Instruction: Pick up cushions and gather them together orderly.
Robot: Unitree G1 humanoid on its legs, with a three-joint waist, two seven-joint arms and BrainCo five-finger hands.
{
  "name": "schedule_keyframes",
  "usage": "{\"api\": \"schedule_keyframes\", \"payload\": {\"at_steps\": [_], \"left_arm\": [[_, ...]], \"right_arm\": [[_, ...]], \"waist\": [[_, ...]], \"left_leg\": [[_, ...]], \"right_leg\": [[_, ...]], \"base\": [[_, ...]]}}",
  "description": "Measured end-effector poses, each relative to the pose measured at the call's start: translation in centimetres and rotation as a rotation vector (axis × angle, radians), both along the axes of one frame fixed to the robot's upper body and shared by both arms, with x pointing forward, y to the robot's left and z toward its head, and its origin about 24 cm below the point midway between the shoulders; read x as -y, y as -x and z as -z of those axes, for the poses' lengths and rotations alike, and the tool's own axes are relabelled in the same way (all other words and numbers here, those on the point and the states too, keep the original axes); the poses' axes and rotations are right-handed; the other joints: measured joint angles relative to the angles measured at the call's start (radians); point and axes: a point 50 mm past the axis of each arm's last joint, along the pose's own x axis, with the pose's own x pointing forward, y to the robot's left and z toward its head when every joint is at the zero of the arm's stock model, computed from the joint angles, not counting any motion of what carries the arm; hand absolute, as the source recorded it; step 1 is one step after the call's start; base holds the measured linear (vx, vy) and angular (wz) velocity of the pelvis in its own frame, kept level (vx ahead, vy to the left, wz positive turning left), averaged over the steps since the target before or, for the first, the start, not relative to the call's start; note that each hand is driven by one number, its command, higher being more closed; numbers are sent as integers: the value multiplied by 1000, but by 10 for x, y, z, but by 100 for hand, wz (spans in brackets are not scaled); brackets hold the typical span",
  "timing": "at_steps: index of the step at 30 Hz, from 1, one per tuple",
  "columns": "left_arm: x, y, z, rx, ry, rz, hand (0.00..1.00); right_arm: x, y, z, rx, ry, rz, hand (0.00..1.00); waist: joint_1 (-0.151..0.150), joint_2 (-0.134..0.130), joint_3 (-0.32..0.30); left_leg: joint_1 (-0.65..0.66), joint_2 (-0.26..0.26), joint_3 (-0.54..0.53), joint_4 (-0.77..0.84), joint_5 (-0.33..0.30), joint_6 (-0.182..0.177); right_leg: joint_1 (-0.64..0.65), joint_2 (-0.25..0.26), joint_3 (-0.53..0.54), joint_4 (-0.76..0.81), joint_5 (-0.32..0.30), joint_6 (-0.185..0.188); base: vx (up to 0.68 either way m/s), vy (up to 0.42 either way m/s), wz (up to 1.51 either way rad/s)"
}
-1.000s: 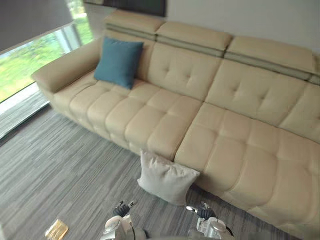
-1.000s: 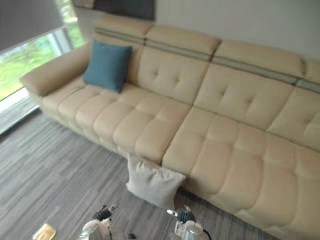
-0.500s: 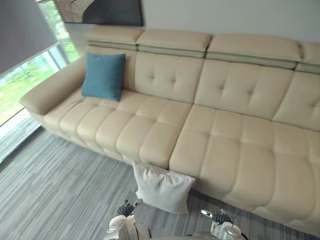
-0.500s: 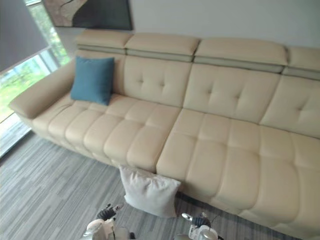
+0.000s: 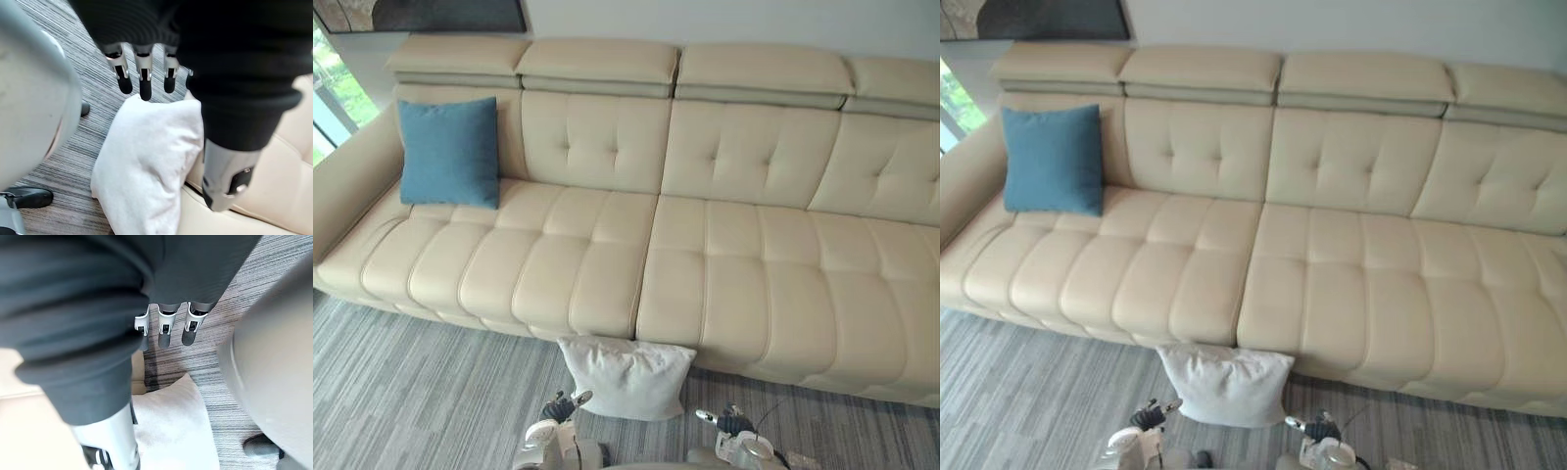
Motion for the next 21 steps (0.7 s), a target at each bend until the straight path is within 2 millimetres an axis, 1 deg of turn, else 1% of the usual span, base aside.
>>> {"api": "schedule_keyframes", "payload": {"at_steps": [1,3,4,5,6,7,8,10,11,13,14,15,16,18,19,20,21], "left_arm": [[-1,-6,-3,16,-3,-8,0],[-6,-29,-17,93,-28,-36,0],[-13,-47,-30,160,-26,-83,0],[-17,-55,-36,188,-34,-98,0],[-24,-72,-50,253,-43,-134,0],[-34,-90,-68,332,-59,-171,0],[-37,-95,-74,356,-61,-179,0],[-47,-124,-106,476,-71,-206,0],[-48,-129,-113,501,-68,-212,0],[-56,-143,-133,569,-78,-223,0],[-64,-151,-146,607,-100,-223,0],[-68,-154,-153,626,-112,-223,0],[-74,-166,-175,692,-136,-219,0],[-79,-178,-201,767,-157,-214,0],[-80,-187,-220,819,-163,-210,0],[-82,-194,-239,872,-177,-208,0],[-81,-198,-250,897,-189,-204,0]], "right_arm": [[2,-6,-3,17,3,13,0],[11,-27,-15,89,22,53,0],[18,-40,-25,148,29,88,0],[21,-46,-29,168,36,101,0],[25,-59,-39,220,34,138,0],[27,-75,-52,284,28,167,0],[28,-81,-56,302,30,170,0],[32,-109,-80,394,14,213,0],[33,-114,-85,412,12,220,0],[39,-128,-104,490,21,238,0],[42,-142,-121,552,28,240,0],[42,-149,-130,580,30,236,0],[46,-166,-157,669,46,227,0],[46,-182,-185,763,56,217,0],[47,-191,-207,834,65,209,0],[44,-201,-228,904,67,194,0],[41,-205,-241,943,65,189,0]], "waist": [[0,1,7],[0,1,44],[-1,0,58],[-1,-1,63],[-1,-8,80],[0,-19,88],[0,-16,93],[-2,-11,135],[-1,-12,142],[-2,-10,147],[-2,-9,162],[-2,-10,170],[-2,-7,185],[-3,-7,219],[-2,-8,236],[-2,-8,255],[-2,-9,273]], "left_leg": [[-34,3,-2,20,0,0],[-135,14,-11,85,-4,6],[-207,23,-23,124,-7,9],[-232,28,-23,135,-14,14],[-289,31,-24,169,-21,13],[-376,42,-23,222,-24,11],[-402,47,-24,235,-25,10],[-493,62,-25,266,-12,13],[-510,64,-25,266,-8,13],[-584,68,-30,273,17,16],[-628,82,-31,289,22,17],[-648,85,-32,297,23,17],[-714,94,-38,314,35,16],[-760,96,-42,329,47,19],[-804,96,-44,343,54,22],[-849,99,-49,364,60,22],[-865,99,-50,373,63,17]], "right_leg": [[-32,2,-3,24,-1,0],[-132,12,-15,89,-2,1],[-200,19,-19,124,-4,0],[-226,22,-20,138,-10,0],[-274,25,-16,162,-31,-7],[-344,27,-10,177,-68,-5],[-370,31,-10,188,-67,-5],[-467,43,-5,222,-45,-5],[-485,46,-4,224,-43,-9],[-559,52,-4,237,-28,-8],[-600,61,-7,246,-15,-10],[-620,64,-6,252,-12,-10],[-682,72,-6,264,1,-9],[-728,73,-9,285,9,-5],[-774,74,-9,305,11,-2],[-819,78,-8,328,14,-7],[-836,80,-6,341,14,-8]], "base": [[-206,-68,19],[-190,-56,11],[-170,-42,9],[-271,-87,7],[-252,-99,-6],[-312,-116,-11],[-284,-78,-17],[-264,-46,-11],[-221,-50,-2],[-178,-44,1],[-145,-29,-7],[-171,-23,-11],[-102,-10,-4],[-71,-6,4],[-53,-15,9],[-47,-18,8],[-27,-21,3]]}}
